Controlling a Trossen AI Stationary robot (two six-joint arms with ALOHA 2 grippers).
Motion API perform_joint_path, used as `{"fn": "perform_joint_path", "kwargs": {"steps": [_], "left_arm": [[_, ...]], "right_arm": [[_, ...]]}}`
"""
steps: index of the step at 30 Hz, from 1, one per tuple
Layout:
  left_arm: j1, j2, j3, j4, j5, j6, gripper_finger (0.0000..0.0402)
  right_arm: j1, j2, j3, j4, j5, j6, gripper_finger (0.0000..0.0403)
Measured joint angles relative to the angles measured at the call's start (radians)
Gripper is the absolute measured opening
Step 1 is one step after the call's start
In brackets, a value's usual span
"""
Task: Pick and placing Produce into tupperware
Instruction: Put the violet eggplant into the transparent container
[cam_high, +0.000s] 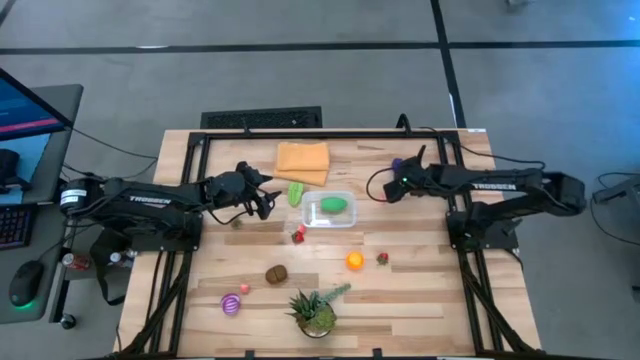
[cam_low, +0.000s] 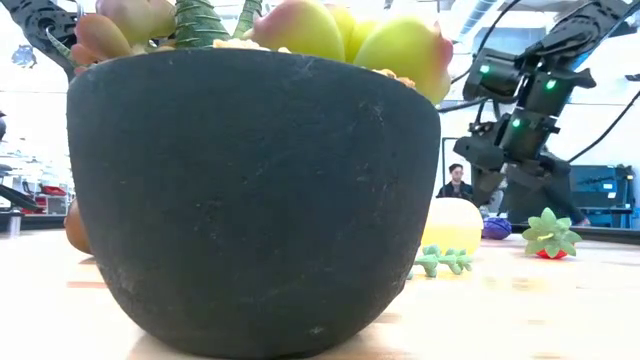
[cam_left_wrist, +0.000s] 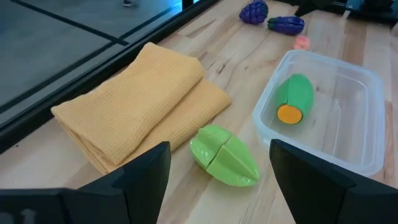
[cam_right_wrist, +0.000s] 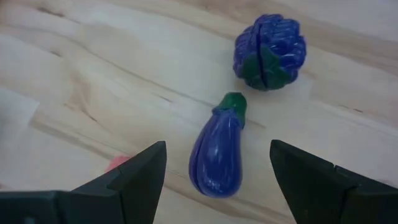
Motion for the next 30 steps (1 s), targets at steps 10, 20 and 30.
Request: {"fn": "perform_joint_path", "kwargs": {"steps": [10, 20, 30], "left_arm": [[0.0, 0.0, 0.0, 0.0, -0.001, 0.015, 0.0266], [0.0, 0.0, 0.0, 0.001, -0.001, 0.017, 0.0266], [0.0, 0.0, 0.0, 0.003, -0.001, 0.017, 0.0266]], "right_arm": [[-0.002, 0.088, 0.0, 0.024, -0.003, 0.0, 0.0278], [-0.002, 0.117, 0.0, 0.053, 0.005, -0.003, 0.0279], [-0.002, 0.117, 0.0, 0.051, 0.009, -0.002, 0.0278]]}}
